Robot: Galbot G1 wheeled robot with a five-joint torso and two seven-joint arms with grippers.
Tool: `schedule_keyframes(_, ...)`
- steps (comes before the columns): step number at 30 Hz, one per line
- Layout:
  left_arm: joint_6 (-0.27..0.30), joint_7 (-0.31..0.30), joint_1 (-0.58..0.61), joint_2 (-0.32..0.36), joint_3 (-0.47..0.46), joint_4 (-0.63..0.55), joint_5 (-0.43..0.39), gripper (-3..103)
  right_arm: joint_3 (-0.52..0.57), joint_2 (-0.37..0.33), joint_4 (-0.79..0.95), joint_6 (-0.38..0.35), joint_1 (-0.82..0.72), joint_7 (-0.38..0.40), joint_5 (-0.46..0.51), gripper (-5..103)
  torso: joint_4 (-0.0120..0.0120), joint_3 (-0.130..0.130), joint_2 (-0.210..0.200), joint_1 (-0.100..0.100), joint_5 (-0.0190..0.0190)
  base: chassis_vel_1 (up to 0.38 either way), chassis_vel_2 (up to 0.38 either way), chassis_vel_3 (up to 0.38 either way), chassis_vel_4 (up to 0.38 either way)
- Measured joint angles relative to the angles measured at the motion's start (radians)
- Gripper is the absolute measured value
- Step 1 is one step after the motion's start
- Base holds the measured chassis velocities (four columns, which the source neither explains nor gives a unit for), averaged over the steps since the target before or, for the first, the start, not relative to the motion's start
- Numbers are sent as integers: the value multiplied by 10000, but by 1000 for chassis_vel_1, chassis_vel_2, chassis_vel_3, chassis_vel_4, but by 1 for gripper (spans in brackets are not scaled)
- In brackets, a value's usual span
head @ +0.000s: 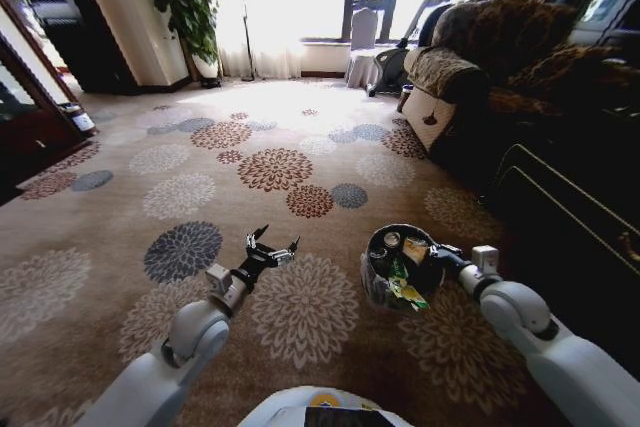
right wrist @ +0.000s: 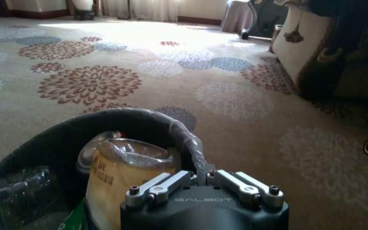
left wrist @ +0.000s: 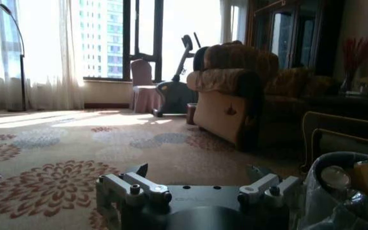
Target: Pick up the trash from the ground and place it into the trash bin.
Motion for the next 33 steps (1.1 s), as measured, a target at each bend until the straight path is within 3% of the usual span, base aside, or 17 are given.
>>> schedule_keyframes(8, -69, 0, 168, -53, -93, -146, 129, 100, 517, -24, -1303, 70, -185, -564, -194, 2, 2, 0, -1, 0, -6, -8, -9, 22, 12)
schedule_keyframes(16, -140, -1, 291, -77, -161, -202, 274, 100, 1743, -17, -2457, -235, -715, -1416, 877, 2, 1, 0, 0, 0, 0, 0, 0, 0, 0)
schedule_keyframes(20, -138, -20, 259, -122, -158, -189, 359, 100, 2553, -106, -3641, -326, -1168, -2066, 1529, 2, 5, -1, 0, 0, 0, 0, 0, 0, 0)
schedule_keyframes(26, -142, -25, 345, -195, -140, -108, 528, 100, 3642, -278, -4631, 15, -1992, -3255, 1363, 2, -9, -1, 0, 1, -5, 0, 0, 0, 0)
schedule_keyframes(33, -140, -26, 348, -166, -116, -86, 567, 100, 4034, -405, -5180, 144, -2512, -4207, 1275, 2, 5, -1, 0, 0, -3, 0, 0, 0, 0)
